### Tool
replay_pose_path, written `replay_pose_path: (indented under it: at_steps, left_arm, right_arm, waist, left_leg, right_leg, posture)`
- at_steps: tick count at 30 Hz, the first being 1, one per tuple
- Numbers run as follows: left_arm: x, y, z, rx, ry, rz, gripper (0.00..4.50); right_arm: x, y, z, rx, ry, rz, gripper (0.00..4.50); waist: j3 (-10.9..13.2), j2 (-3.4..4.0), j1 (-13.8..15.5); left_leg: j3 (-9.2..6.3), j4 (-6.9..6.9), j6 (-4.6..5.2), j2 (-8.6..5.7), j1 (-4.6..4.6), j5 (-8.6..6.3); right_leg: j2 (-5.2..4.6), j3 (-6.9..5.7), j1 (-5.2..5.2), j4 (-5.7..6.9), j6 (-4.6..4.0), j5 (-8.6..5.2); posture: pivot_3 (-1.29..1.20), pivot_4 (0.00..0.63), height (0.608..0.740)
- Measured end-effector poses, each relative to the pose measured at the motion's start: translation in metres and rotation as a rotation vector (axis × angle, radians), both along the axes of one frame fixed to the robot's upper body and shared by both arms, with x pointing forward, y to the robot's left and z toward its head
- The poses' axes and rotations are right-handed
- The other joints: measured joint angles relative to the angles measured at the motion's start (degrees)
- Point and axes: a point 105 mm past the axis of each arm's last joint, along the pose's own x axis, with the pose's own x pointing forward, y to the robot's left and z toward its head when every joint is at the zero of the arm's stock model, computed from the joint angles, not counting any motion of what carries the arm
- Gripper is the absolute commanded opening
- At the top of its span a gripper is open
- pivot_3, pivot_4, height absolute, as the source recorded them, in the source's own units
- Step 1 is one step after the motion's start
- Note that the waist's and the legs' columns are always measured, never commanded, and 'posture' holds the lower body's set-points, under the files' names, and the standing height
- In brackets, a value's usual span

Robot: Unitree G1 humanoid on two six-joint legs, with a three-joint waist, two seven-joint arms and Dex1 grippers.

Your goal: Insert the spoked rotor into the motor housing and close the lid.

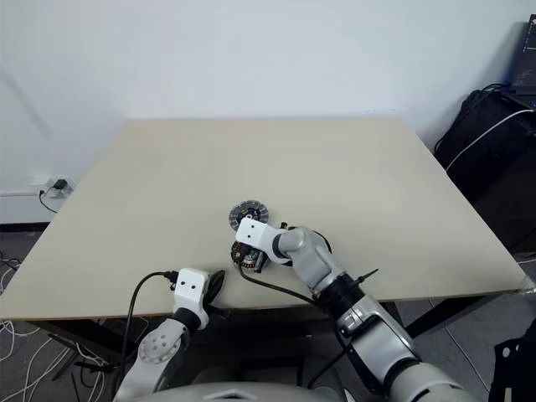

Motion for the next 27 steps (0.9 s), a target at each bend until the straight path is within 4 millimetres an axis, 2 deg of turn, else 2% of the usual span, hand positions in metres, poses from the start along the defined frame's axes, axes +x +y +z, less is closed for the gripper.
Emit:
replay_pose_path:
  at_steps: [11, 27]
  left_arm:
    - [-0.0003, -0.0014, -0.0001, -0.004, 0.002, -0.009, 0.00]
    - [-0.0004, -0.0016, -0.0003, -0.005, 0.004, -0.009, 0.00]
  right_arm:
    - [0.0072, -0.0067, 0.0033, 0.064, 0.032, -0.124, 0.03]
    - [0.0003, -0.0004, 0.0000, 0.132, 0.159, -0.169, 0.03]
  waist:
    - [0.0, 0.00, -0.1]
    - [0.0, 0.01, -0.1]
  left_leg:
    - [0.01, 0.00, 0.00, 0.01, 0.00, 0.00]
    - [0.00, 0.00, 0.00, 0.01, 0.00, 0.00]
  right_leg:
    - [0.00, -0.01, -0.01, 0.01, 0.00, 0.00]
    - [0.00, -0.01, -0.02, 0.01, 0.00, 0.00]
  posture:
    - [0.00, 0.000, 0.740]
    - [0.00, 0.000, 0.740]
